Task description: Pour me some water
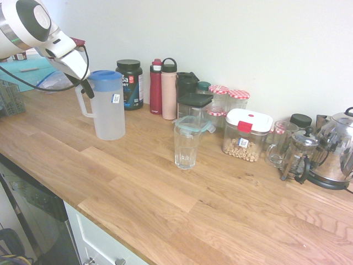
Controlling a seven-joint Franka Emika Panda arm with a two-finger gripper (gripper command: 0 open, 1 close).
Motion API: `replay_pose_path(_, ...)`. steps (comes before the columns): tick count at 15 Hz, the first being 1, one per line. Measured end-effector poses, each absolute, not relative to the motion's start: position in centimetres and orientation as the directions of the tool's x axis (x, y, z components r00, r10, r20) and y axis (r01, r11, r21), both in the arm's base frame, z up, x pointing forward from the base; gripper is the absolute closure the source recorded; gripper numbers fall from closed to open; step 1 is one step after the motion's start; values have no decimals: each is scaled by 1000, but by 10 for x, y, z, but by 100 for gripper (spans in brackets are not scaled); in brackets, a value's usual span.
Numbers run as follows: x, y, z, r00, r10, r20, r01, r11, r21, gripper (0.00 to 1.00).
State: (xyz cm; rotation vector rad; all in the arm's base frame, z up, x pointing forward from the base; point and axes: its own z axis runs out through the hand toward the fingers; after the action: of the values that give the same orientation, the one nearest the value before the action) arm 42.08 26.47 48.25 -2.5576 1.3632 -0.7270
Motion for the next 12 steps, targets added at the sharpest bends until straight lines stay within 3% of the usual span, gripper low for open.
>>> replay_pose_path(12, 420, 261, 481, 460, -831, 314, -762, -551, -342, 100)
